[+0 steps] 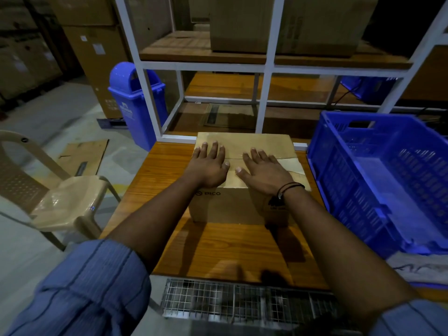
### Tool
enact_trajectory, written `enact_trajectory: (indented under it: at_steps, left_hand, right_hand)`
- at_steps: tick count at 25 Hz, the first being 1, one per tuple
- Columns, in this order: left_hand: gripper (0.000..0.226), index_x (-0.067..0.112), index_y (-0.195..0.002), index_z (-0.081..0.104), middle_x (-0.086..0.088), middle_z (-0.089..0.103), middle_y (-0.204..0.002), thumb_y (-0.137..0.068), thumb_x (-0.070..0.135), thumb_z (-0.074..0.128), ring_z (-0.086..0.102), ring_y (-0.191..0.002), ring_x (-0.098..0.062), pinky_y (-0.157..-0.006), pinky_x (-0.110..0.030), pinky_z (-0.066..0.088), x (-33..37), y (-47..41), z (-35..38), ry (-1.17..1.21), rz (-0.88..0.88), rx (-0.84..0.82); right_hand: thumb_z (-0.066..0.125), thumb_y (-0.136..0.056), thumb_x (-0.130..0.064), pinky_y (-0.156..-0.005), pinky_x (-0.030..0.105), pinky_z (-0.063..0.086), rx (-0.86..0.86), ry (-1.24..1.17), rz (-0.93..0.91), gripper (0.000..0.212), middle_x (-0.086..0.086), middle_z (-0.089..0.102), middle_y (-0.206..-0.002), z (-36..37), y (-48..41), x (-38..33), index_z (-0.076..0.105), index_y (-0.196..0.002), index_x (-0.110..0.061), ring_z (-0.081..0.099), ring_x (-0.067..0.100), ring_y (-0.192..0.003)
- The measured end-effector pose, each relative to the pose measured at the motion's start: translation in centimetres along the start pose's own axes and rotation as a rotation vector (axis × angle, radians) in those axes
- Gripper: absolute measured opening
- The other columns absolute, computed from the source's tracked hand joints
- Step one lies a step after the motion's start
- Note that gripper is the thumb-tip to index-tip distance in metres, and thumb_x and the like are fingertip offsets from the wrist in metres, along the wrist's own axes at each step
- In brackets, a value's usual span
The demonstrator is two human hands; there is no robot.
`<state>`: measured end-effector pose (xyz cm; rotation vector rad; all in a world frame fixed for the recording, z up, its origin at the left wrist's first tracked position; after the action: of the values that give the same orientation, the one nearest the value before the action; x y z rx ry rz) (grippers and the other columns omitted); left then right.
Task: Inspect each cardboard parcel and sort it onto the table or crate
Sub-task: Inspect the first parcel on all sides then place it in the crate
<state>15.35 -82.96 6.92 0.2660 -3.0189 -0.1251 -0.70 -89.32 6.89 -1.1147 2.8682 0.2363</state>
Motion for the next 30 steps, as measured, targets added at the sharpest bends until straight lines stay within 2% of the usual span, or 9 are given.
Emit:
enact_trajectory:
  at_steps: [6,12,20,24,26,27,28,29,30]
  left_hand:
    - [0.068,0.016,-0.167,-0.001,-0.01,-0.008,-0.173,-0.11,0.052,0.016,-0.011,-0.159,-0.032,-0.129,-0.047,-0.002,-0.1,-0.1,0.2,0.028,-0.01,0.05]
    - [0.069,0.018,-0.167,0.0,-0.009,-0.007,-0.174,-0.11,0.054,0.016,-0.011,-0.159,-0.031,-0.129,-0.048,-0.001,-0.2,-0.2,0.3,0.038,-0.011,0.059]
    - [0.069,0.018,-0.167,0.004,-0.008,-0.004,-0.174,-0.109,0.054,0.019,-0.008,-0.16,-0.031,-0.13,-0.048,0.002,-0.2,-0.2,0.3,0.047,-0.014,0.093]
    - [0.07,0.018,-0.167,0.007,-0.008,0.0,-0.174,-0.109,0.055,0.022,-0.005,-0.16,-0.031,-0.13,-0.048,0.004,-0.2,-0.3,0.2,0.075,-0.019,0.096]
    - [0.068,0.019,-0.165,0.022,-0.008,0.014,-0.173,-0.108,0.055,0.029,0.009,-0.16,-0.032,-0.128,-0.049,0.015,-0.1,0.0,0.0,0.105,-0.041,0.132]
    - [0.063,0.02,-0.159,0.038,-0.01,0.032,-0.167,-0.107,0.055,0.035,0.027,-0.155,-0.033,-0.123,-0.049,0.03,0.0,0.5,-0.3,0.125,-0.062,0.194]
    - [0.054,0.02,-0.145,0.057,-0.01,0.056,-0.149,-0.105,0.053,0.041,0.052,-0.137,-0.031,-0.108,-0.046,0.048,0.0,1.4,-0.8,0.16,-0.099,0.317]
    - [0.043,0.021,-0.122,0.07,-0.006,0.072,-0.117,-0.103,0.049,0.046,0.067,-0.106,-0.022,-0.085,-0.038,0.058,0.0,2.6,-1.3,0.221,-0.17,0.469]
    - [0.037,0.021,-0.102,0.074,0.001,0.071,-0.088,-0.102,0.047,0.047,0.066,-0.078,-0.014,-0.064,-0.03,0.054,-0.2,3.9,-1.7,0.282,-0.267,0.608]
  right_hand:
    - [0.014,-0.094,-0.083,-0.127,0.053,-0.005,0.066,-0.01,0.181,0.097,0.011,-0.006,-0.174,0.2,0.6,0.6,0.003,-0.167,-0.021,-0.004,0.03,-0.161]
    - [0.016,-0.091,-0.086,-0.127,0.05,-0.005,-0.018,-0.009,0.135,0.098,0.009,-0.01,-0.174,-0.3,0.6,1.2,0.001,-0.167,-0.025,-0.008,0.029,-0.16]
    - [0.013,-0.087,-0.092,-0.127,0.052,-0.003,0.064,-0.012,0.21,0.106,0.008,-0.007,-0.174,0.0,1.0,1.6,0.005,-0.167,-0.023,-0.003,0.03,-0.161]
    - [0.019,-0.091,-0.087,-0.127,0.051,0.0,-0.012,-0.049,0.158,0.1,0.007,-0.006,-0.174,-0.4,0.6,2.5,0.005,-0.167,-0.024,-0.003,0.03,-0.161]
    - [0.025,-0.096,-0.081,-0.127,0.049,0.008,0.006,-0.046,0.112,0.091,0.008,0.005,-0.174,-0.7,0.9,3.1,0.016,-0.166,-0.024,0.008,0.03,-0.16]
    - [0.029,-0.099,-0.076,-0.125,0.049,0.019,0.09,-0.055,0.105,0.082,0.011,0.023,-0.17,-0.9,1.4,3.2,0.032,-0.161,-0.023,0.025,0.031,-0.155]
    - [0.034,-0.1,-0.07,-0.118,0.047,0.035,0.244,-0.088,0.109,0.07,0.013,0.049,-0.155,-1.2,2.3,3.2,0.052,-0.147,-0.021,0.047,0.029,-0.139]
    - [0.037,-0.101,-0.064,-0.104,0.044,0.046,0.445,-0.132,0.136,0.058,0.011,0.068,-0.126,-1.5,3.6,3.0,0.066,-0.124,-0.019,0.06,0.025,-0.113]
    - [0.039,-0.102,-0.058,-0.092,0.042,0.048,0.632,-0.165,0.189,0.052,0.006,0.071,-0.102,-1.4,4.9,2.8,0.07,-0.104,-0.017,0.062,0.022,-0.096]
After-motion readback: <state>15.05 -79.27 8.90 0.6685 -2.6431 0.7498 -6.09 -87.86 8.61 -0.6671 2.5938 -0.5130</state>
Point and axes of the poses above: each hand's wrist, its own y-axis away from the middle knuckle, its own z-axis out of the palm, x = y × z, the point moved 5 cm from there along -y, towards the middle knuckle
